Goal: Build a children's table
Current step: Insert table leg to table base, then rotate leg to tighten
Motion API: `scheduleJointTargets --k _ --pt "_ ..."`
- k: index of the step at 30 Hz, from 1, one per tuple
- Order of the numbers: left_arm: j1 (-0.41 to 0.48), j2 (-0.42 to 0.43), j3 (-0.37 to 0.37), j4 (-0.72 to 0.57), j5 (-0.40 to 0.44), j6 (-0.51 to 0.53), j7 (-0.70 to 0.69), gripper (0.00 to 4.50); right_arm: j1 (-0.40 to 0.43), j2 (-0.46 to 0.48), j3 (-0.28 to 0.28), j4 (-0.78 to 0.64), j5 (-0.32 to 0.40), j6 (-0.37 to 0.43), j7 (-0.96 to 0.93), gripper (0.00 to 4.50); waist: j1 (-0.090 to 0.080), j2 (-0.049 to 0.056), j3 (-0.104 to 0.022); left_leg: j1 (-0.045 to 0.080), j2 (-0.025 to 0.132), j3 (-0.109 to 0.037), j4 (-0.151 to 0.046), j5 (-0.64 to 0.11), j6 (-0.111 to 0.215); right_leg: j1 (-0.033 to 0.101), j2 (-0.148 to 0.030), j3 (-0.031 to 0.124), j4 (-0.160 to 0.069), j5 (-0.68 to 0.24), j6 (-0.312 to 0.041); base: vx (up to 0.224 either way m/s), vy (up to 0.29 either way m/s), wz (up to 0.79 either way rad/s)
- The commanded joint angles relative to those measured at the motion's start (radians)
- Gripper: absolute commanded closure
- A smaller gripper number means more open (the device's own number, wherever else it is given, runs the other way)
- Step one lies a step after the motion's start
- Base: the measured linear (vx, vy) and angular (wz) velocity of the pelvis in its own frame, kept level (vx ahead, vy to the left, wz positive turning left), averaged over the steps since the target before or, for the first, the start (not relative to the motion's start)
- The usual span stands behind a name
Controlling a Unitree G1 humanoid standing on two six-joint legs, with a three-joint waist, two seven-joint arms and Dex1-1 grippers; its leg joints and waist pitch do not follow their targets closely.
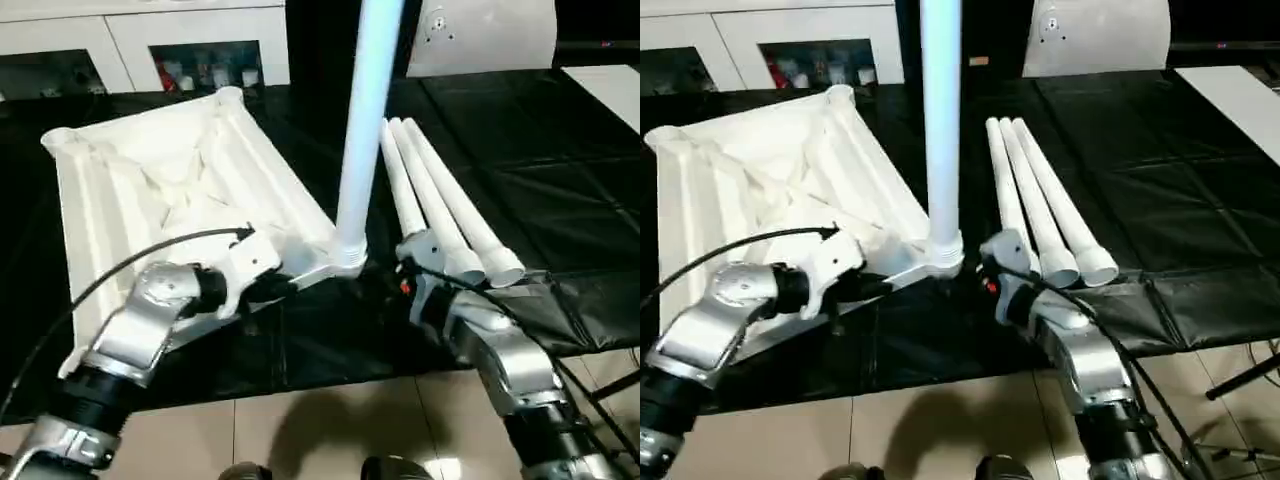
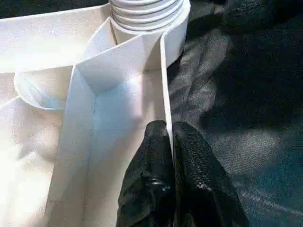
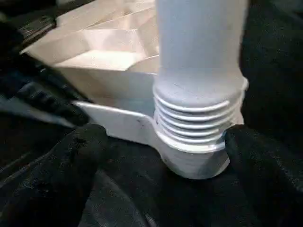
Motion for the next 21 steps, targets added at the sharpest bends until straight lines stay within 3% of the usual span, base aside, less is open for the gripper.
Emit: scheduleJointTargets --k 1,4,6,7,11,12,14,21 --pt "-0.019 0.016 -0.030 -0.002 -0.003 -0.042 -0.062 4.50 -0.005 -0.016 0.018 -0.060 0.003 0.019 0.038 0.09 0.001 0.011 -0.081 0.000 0.048 -0.013 -0.062 -0.030 0.078 0.061 -0.074 0.056 -0.048 -0.036 -0.242 0.000 0.000 0.00" --pt "-0.033 0.046 -0.047 0.029 -0.025 -0.093 -0.157 4.50 -0.033 -0.078 0.016 -0.094 0.000 0.034 0.083 0.09 0.006 0.010 -0.085 0.002 0.047 -0.012 -0.056 -0.001 0.094 0.064 -0.073 0.056 -0.039 0.033 -0.262 0.000 0.000 0.00" --pt "-0.038 0.056 -0.054 0.036 -0.030 -0.106 -0.188 4.50 -0.045 -0.095 0.016 -0.092 -0.001 0.034 0.100 0.09 0.007 0.004 -0.085 0.001 0.047 -0.011 -0.056 0.000 0.096 0.064 -0.072 0.056 -0.039 0.035 -0.265 0.000 0.000 0.00" --pt "-0.040 0.060 -0.058 0.038 -0.032 -0.112 -0.205 4.50 -0.050 -0.107 0.018 -0.092 -0.001 0.031 0.115 0.09 0.010 0.007 -0.085 0.002 0.048 -0.011 -0.055 0.001 0.098 0.063 -0.073 0.056 -0.037 0.032 -0.269 0.000 0.000 0.00" --pt "-0.057 0.074 -0.075 0.059 -0.038 -0.144 -0.265 4.50 -0.069 -0.151 0.026 -0.087 0.009 0.033 0.172 0.09 0.026 0.004 -0.087 0.006 0.050 -0.008 -0.052 0.010 0.100 0.061 -0.074 0.057 -0.035 0.025 -0.270 0.000 0.000 0.00" --pt "-0.064 0.081 -0.090 0.068 -0.040 -0.163 -0.304 4.50 -0.080 -0.168 0.037 -0.071 0.007 0.024 0.203 0.09 0.027 -0.002 -0.085 0.004 0.050 -0.007 -0.052 0.006 0.099 0.062 -0.074 0.057 -0.035 0.021 -0.270 0.000 0.000 0.00" --pt "-0.066 0.083 -0.097 0.072 -0.041 -0.173 -0.321 4.50 -0.085 -0.175 0.046 -0.063 0.008 0.021 0.223 0.09 0.029 0.001 -0.085 0.003 0.050 -0.009 -0.053 -0.006 0.094 0.063 -0.076 0.056 -0.035 -0.005 -0.267 0.000 0.000 0.00" --pt "-0.087 0.077 -0.133 0.096 -0.029 -0.217 -0.379 4.50 -0.114 -0.183 0.107 0.007 0.015 -0.023 0.363 0.25 0.030 -0.003 -0.080 0.001 0.050 -0.008 -0.052 -0.079 0.063 0.062 -0.078 0.058 -0.046 -0.125 -0.247 0.000 0.000 0.00"
